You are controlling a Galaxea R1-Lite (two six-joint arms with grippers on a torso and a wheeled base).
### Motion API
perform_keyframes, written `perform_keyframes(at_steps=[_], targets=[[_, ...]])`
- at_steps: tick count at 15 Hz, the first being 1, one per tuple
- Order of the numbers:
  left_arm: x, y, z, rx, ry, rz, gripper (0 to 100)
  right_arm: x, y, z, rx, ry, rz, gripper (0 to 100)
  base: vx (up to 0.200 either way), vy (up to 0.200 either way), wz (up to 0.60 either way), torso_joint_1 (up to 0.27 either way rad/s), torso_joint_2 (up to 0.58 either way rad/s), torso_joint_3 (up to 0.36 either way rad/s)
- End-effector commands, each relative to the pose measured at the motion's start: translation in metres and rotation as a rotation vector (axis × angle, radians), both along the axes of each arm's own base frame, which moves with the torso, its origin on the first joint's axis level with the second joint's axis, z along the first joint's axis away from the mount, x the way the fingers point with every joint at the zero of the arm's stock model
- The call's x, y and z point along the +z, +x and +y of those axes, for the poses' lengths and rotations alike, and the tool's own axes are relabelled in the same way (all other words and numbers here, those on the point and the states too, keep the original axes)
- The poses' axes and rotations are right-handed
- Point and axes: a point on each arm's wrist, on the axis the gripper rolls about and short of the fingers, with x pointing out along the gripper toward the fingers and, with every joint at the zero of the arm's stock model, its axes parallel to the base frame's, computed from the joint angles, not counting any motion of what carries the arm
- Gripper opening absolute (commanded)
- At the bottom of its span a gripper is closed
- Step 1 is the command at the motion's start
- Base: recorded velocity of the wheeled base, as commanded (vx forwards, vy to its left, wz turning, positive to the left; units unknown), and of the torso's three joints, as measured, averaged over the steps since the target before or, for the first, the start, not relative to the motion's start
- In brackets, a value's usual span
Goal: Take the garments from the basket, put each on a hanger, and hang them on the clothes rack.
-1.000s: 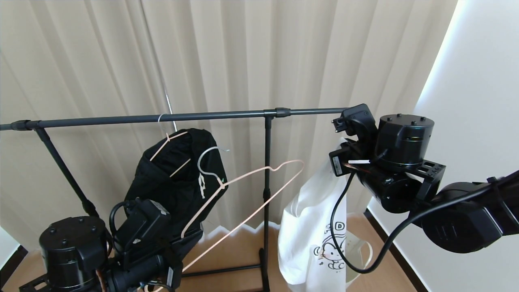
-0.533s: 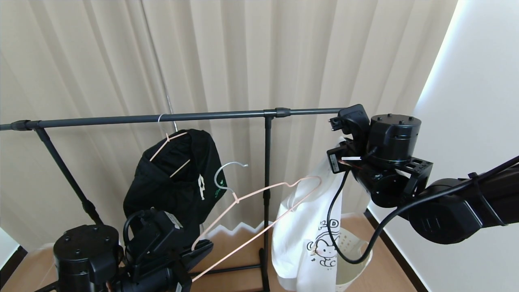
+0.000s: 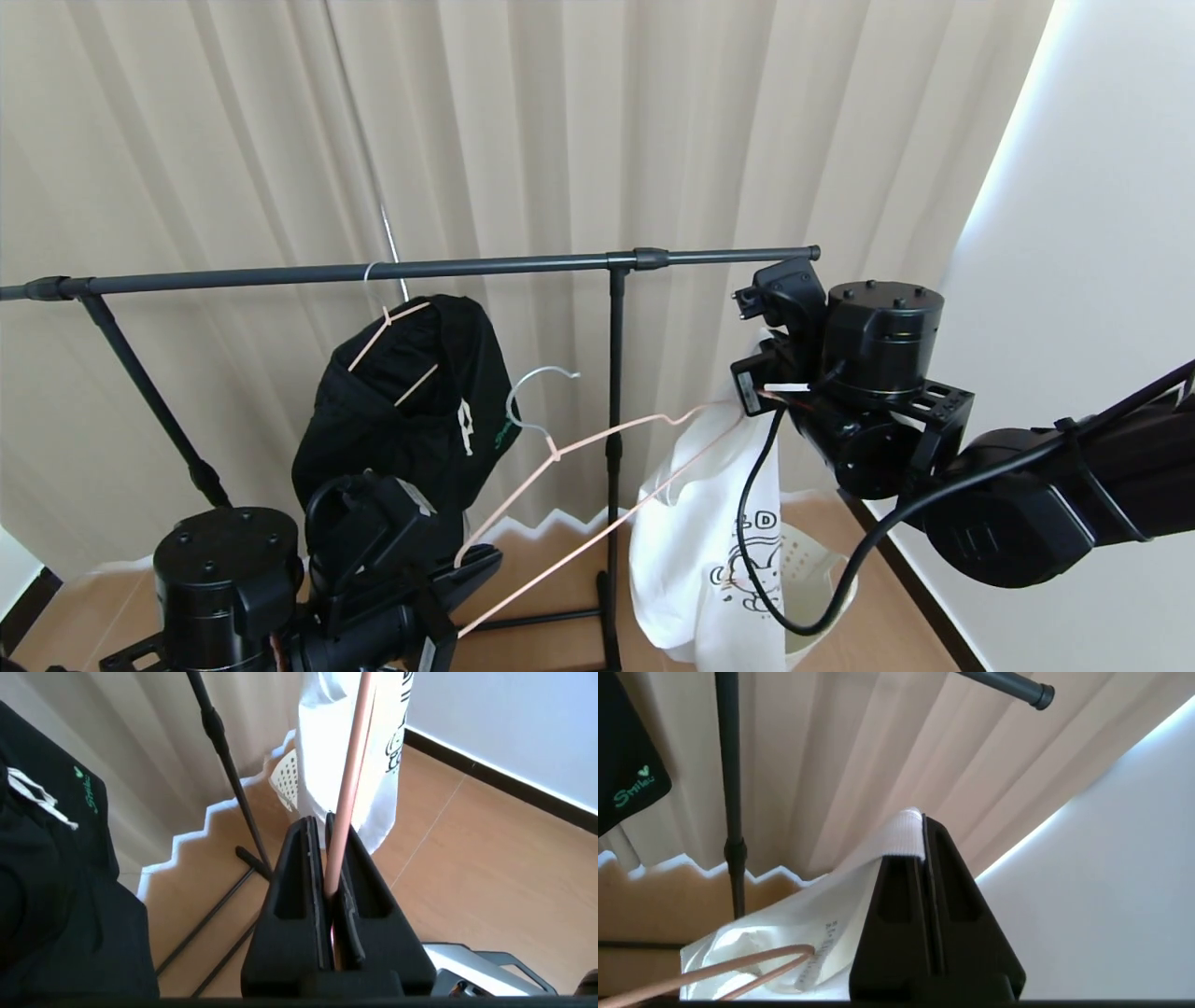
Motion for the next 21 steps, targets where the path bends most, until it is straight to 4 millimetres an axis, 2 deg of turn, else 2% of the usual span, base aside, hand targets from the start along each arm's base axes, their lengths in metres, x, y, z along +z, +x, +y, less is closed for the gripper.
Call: perform_keyframes(at_steps=[1, 11, 21], targets=[[-0.001, 0.002, -0.001, 0.000, 0.001, 0.002, 0, -0.007, -0.001, 0.005, 0.012, -0.008, 0.010, 0, 0.000, 0.000, 0.00, 0.000, 0.00, 0.000], [0.003, 0.011, -0.008, 0.027, -0.035, -0.007, 0, -0.010, -0.013, 0.018, 0.057, -0.014, 0.014, 0, 0.000, 0.000, 0.00, 0.000, 0.00, 0.000], [0.005, 0.008, -0.008, 0.046, -0.041, -0.035, 0, -0.001, -0.057, 0.050, 0.170, 0.013, -0.024, 0, 0.000, 0.000, 0.00, 0.000, 0.00, 0.000]])
